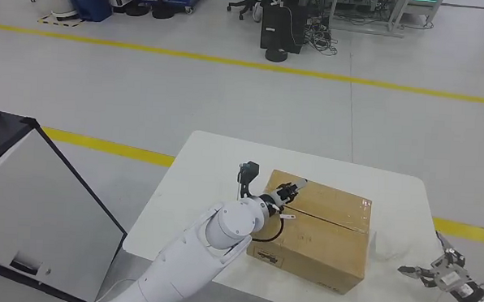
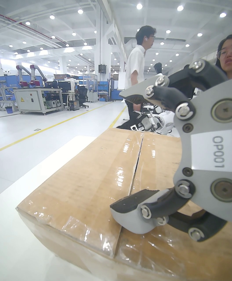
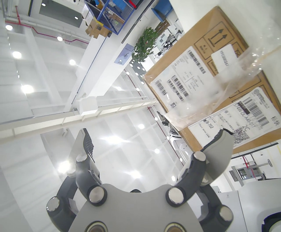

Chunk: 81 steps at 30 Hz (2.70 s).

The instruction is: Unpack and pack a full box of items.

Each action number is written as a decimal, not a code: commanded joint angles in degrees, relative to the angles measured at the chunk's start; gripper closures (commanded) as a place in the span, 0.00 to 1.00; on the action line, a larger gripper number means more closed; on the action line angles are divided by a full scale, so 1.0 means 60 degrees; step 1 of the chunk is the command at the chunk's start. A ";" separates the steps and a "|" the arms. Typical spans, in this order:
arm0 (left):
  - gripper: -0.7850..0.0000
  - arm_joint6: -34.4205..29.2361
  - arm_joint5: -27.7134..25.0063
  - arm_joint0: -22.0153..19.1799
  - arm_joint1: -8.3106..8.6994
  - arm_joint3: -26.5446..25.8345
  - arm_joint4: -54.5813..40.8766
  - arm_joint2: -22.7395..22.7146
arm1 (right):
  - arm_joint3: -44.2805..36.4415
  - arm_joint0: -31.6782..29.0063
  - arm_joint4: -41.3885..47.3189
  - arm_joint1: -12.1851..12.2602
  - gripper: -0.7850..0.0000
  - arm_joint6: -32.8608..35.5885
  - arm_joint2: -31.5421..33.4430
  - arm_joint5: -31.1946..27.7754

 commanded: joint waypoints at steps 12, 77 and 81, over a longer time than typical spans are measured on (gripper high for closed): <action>0.00 0.0000 0.0000 0.0000 0.0000 0.0000 0.0000 0.0000 | -0.1925 -0.0652 -0.0152 -0.0179 0.00 -0.2419 0.0226 0.0439; 0.00 0.0000 0.0000 0.0000 0.0000 0.0000 0.0000 0.0000 | -0.4688 -0.2590 -0.1833 -0.1203 1.00 -0.4264 0.2639 -0.4274; 0.00 0.0000 0.0000 0.0000 0.0000 0.0000 0.0000 0.0000 | -0.5321 -0.2896 -0.2564 -0.1262 0.02 -0.4563 0.2899 -0.4997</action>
